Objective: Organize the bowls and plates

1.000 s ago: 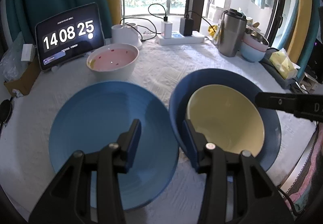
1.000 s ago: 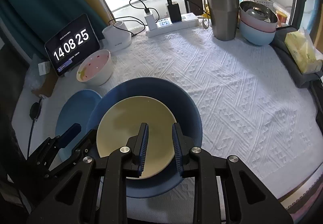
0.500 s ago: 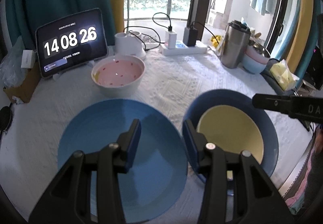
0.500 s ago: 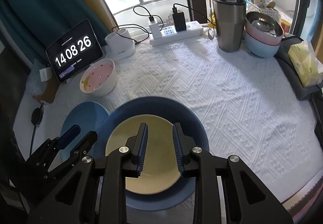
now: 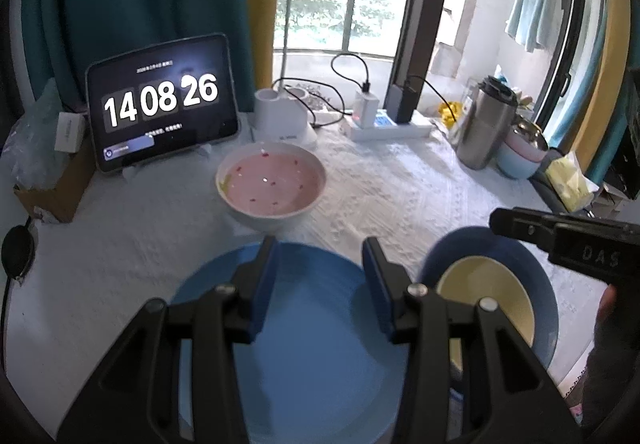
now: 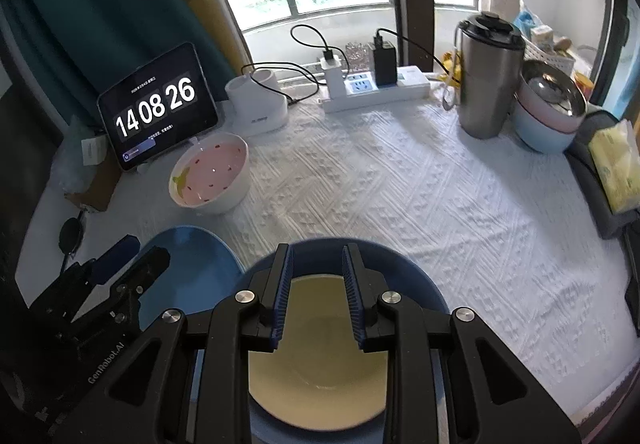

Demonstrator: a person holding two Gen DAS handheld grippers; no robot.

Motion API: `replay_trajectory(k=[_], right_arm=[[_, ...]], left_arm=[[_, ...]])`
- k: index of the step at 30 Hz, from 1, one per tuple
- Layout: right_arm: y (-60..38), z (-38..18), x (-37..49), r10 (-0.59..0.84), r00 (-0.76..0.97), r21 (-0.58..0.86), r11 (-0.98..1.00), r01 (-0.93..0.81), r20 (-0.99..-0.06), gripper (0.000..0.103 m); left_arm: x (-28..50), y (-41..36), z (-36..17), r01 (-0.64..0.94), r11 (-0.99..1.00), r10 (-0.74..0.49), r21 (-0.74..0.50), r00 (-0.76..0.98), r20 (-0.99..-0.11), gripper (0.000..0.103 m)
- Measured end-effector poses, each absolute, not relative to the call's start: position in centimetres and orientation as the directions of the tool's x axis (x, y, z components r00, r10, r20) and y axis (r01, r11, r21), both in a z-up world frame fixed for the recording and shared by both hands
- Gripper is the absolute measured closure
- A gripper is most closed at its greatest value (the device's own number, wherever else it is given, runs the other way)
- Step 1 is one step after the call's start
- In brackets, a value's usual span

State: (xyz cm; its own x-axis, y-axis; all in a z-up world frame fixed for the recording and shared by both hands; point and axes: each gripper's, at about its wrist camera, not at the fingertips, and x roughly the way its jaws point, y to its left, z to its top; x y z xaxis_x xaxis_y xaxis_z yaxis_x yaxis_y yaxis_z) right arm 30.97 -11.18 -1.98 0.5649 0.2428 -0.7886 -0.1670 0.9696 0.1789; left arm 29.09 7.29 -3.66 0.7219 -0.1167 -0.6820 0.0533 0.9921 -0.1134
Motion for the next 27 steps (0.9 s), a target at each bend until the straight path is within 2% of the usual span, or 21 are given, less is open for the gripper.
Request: replay_trajectory(k=[4,8,27], right_arm=[[-10.4,-2.1,31.6,0.24,0.582,0.167,0.97,-0.177,-0.777,0.063],[-9.1,-2.1,32.2,0.231,0.591,0.142,0.971,-0.195,-0.773,0.057],[-5.1,-2.8,35.1,0.219,0.582,0.092,0.966,-0.24,-0.783,0.053]], left_arm=[[29.6,8.3,-3.4,0.044,0.992,-0.113,-0.12,0.732,-0.672,0.059],[30.1,9.3,-3.2,0.036,0.993,-0.103,-0.115,0.741,-0.663,0.058],[32.9,13.3,-3.2,0.008,0.988,-0.106,-0.152,0.756,-0.646,0.057]])
